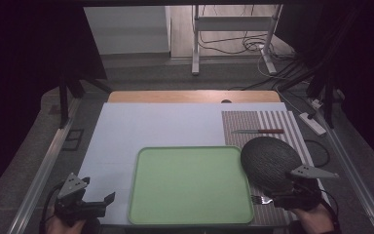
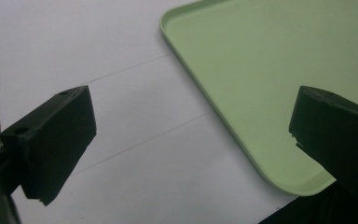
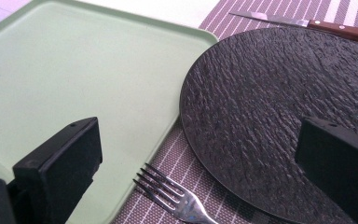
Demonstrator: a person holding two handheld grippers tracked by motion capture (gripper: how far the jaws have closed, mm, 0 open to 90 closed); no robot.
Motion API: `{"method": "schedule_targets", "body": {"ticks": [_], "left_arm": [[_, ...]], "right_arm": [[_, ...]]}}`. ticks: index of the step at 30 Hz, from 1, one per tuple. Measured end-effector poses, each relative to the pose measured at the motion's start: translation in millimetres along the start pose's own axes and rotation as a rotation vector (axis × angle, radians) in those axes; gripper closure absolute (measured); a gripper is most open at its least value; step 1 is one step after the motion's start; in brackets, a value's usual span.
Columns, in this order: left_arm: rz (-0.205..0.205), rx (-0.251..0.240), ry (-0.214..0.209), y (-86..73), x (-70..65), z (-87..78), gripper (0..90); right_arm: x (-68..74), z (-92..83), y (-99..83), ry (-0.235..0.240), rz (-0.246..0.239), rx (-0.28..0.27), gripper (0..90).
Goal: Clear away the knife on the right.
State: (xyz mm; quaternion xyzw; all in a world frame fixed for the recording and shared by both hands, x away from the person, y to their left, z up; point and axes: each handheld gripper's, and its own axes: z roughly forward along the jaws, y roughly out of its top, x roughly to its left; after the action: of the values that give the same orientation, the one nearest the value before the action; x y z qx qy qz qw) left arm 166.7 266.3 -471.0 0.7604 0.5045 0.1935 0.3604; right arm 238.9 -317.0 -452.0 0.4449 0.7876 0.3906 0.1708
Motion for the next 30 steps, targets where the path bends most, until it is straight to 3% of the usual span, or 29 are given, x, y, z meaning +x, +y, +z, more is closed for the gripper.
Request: {"method": "schedule_targets", "body": {"ticks": [12, 18, 30], "left_arm": [[0.005, 0.008, -0.004, 0.3, -0.2, 0.6, 1.0], [0.006, 0.01, -0.005, 0.5, -0.1, 1.0, 1.0], [-0.002, 0.011, -0.003, 0.5, 0.4, 1.0, 1.0]], "right_arm": [[-0.9, 4.0, 5.0, 0.014, -0.015, -0.002, 0.8], [-6.0, 8.4, 8.2, 0.016, -0.001, 0.023, 0.8], [-13.2, 19.2, 19.8, 0.041, -0.003, 0.017, 0.8]]}}
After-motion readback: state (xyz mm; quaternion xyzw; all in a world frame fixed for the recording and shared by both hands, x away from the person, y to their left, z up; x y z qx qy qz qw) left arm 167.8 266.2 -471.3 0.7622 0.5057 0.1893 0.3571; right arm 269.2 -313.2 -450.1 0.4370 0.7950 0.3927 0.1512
